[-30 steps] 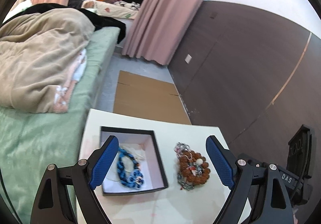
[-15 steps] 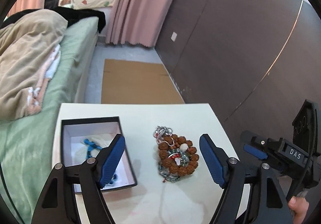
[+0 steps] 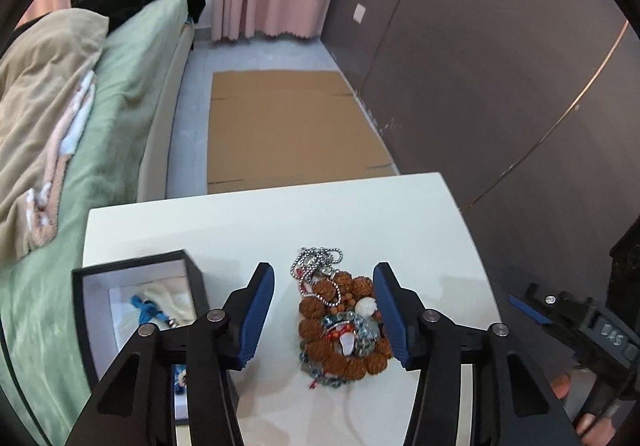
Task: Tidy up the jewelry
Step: 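Grasp the silver chain tangled with the brown bead bracelet using the left tool, then lift the silver chain with the left tool while the right tool grasps the brown bead bracelet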
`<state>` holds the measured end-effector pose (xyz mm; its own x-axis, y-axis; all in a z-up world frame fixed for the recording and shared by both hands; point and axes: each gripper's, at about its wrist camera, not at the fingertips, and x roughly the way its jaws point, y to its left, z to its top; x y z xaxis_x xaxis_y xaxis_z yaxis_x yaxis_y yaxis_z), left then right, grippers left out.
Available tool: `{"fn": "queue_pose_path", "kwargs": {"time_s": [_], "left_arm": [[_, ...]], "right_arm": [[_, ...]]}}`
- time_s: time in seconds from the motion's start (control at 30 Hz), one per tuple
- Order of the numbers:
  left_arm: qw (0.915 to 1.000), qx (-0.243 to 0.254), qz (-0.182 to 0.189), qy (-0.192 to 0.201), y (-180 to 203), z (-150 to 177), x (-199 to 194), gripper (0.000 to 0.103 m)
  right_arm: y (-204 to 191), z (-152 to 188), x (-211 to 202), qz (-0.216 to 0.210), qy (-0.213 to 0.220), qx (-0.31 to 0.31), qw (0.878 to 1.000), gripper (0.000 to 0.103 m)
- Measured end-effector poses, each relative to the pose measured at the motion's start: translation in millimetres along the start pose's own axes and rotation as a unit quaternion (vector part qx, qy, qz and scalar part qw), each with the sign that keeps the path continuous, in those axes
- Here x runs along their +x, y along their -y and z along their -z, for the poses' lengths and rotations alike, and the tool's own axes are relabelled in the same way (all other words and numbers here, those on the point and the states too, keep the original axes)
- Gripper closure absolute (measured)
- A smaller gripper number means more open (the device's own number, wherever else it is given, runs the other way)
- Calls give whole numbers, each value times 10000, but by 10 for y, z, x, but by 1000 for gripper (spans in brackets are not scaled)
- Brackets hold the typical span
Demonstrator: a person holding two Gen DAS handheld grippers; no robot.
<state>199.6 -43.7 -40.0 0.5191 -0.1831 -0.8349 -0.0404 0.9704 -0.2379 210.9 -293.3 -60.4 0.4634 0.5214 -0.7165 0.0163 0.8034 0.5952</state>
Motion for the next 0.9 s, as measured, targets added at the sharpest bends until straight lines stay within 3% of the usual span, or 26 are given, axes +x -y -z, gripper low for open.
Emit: {"fn": "queue_pose_path", "kwargs": {"time_s": [0.27, 0.5, 0.73, 0.8, 0.9], "left_arm": [[9976, 125, -367, -582, 143, -124, 471, 57], [9934, 235, -654, -914, 225, -171, 767, 66], [9891, 299, -965, -1070, 222, -150, 989, 67], [9892, 313, -958, -1069, 234, -153, 985, 80], [9891, 315, -996, -1037, 214, -153, 951, 88]], "right_arm": [[186, -180, 6, -2, -15, 255, 9997, 25], [299, -307, 42, -48, -61, 450, 9990, 25], [315, -336, 43, -97, -88, 476, 9988, 25], [305, -332, 46, -98, -120, 446, 9989, 25], [282, -325, 48, -115, -154, 398, 9990, 25]]}}
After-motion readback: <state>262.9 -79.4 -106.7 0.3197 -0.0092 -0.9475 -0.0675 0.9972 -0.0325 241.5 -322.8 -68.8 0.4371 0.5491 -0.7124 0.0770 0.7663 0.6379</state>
